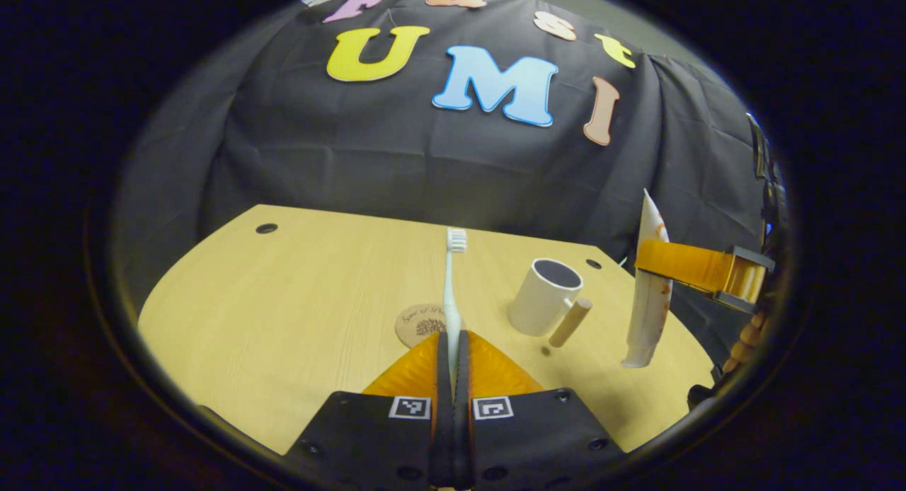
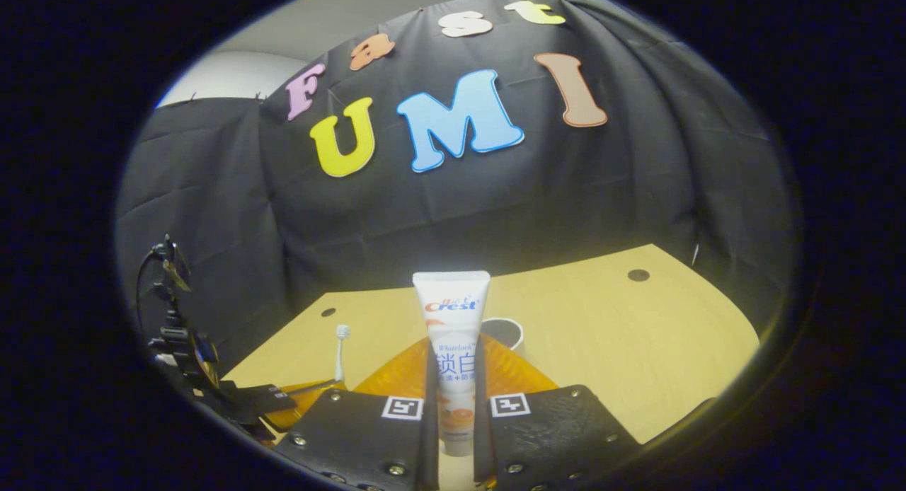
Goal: Put the toothbrush and toothpaste on the desktop into the cup, then pick up the cup and place it on the coaster on the desktop.
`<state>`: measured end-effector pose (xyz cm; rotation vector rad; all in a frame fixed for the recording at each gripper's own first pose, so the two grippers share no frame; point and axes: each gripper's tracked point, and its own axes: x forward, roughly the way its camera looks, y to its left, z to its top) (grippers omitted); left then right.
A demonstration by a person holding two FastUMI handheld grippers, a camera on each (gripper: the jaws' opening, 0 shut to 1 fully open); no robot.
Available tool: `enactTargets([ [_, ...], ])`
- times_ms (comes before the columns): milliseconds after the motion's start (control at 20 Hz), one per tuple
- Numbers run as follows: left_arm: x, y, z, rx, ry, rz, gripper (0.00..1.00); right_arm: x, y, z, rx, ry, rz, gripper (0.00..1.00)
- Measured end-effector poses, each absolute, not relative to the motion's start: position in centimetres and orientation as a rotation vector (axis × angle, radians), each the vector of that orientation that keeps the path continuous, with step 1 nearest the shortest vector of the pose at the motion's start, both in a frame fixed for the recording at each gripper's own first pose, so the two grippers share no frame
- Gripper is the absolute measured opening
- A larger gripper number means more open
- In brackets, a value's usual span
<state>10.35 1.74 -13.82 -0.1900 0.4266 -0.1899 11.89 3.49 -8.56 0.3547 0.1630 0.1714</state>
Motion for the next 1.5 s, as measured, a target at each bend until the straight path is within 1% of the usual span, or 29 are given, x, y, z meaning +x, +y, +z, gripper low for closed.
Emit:
enactTargets([
  [50,10.7,1.7,-13.3,-0.183,0.407,-0.191,0.08,12.3,3.5,-8.0,0.357,0.146,0.170,0.23],
  [100,11.3,1.6,-12.7,-0.177,0.389,-0.193,0.08,13.0,3.5,-7.4,0.355,0.129,0.166,0.20],
  [450,14.5,0.9,-9.2,-0.172,0.242,-0.197,0.07,17.0,2.7,-4.8,0.381,0.011,0.106,0.20],
  [800,17.1,-0.7,-7.0,-0.141,0.169,-0.247,0.07,21.5,0.4,-3.5,0.364,-0.101,0.010,0.20],
  [850,17.3,-0.9,-6.8,-0.138,0.160,-0.251,0.08,22.1,0.1,-3.7,0.353,-0.106,-0.002,0.20],
  [900,17.4,-1.0,-6.7,-0.139,0.157,-0.260,0.07,22.7,-0.1,-4.0,0.342,-0.106,-0.009,0.20],
  [1050,18.1,-1.4,-6.8,-0.139,0.160,-0.273,0.07,24.4,-0.1,-5.1,0.311,-0.099,-0.020,0.20],
  [1300,18.8,-1.2,-7.7,-0.124,0.180,-0.280,0.07,25.8,0.6,-8.4,0.287,-0.015,-0.016,0.20],
  [1350,18.9,-1.2,-7.8,-0.122,0.184,-0.282,0.07,25.9,0.6,-9.0,0.284,0.012,-0.012,0.22],
  [1500,18.9,-1.4,-7.7,-0.118,0.186,-0.289,0.06,25.6,0.9,-10.8,0.270,0.086,-0.004,0.23],
])
